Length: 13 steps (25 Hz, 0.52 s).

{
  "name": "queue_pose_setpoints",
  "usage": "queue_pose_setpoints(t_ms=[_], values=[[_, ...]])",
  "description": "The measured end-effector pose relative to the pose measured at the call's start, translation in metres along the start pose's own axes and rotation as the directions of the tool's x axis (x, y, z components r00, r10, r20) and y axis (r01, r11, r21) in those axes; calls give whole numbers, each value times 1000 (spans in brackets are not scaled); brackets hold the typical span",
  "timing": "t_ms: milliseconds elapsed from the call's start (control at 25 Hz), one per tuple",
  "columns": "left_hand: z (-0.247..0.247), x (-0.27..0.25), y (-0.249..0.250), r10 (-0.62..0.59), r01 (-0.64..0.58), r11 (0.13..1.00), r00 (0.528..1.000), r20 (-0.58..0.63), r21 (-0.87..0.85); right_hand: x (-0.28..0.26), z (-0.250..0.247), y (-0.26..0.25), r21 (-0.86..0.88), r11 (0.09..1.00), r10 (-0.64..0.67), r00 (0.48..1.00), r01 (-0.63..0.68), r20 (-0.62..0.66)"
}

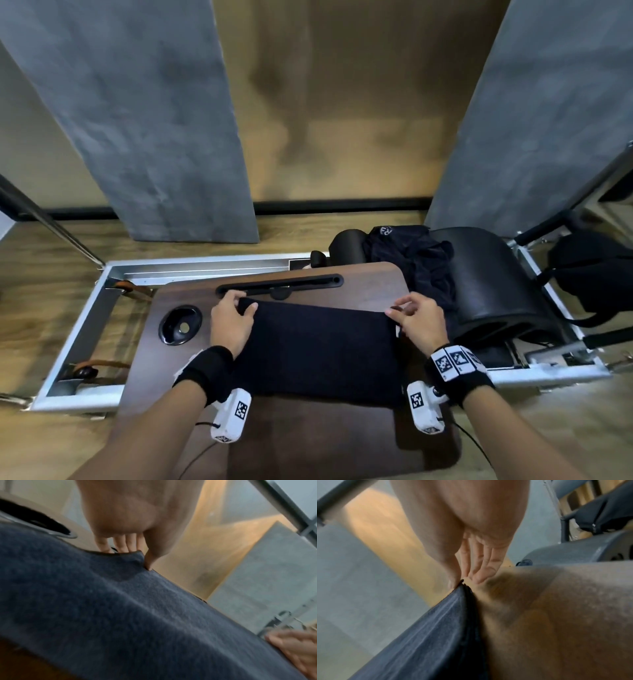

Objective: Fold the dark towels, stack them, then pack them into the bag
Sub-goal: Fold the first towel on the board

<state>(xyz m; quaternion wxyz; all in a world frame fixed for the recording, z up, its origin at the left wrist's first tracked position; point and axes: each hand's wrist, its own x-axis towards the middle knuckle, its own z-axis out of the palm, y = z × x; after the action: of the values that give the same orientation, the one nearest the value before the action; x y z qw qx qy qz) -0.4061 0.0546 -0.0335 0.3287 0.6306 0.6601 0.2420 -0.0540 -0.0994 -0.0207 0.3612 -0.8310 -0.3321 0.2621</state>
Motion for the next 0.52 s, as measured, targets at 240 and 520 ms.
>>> queue_pose_setpoints(t_ms=[240, 520], values=[[9, -55, 30, 453, -463, 882, 884, 113, 87, -20, 12, -16, -10, 970, -235, 952, 241, 197], [20, -121, 11, 502, -691, 680, 683, 531, 245, -68, 11, -5, -188, 934, -258, 937, 305, 236]])
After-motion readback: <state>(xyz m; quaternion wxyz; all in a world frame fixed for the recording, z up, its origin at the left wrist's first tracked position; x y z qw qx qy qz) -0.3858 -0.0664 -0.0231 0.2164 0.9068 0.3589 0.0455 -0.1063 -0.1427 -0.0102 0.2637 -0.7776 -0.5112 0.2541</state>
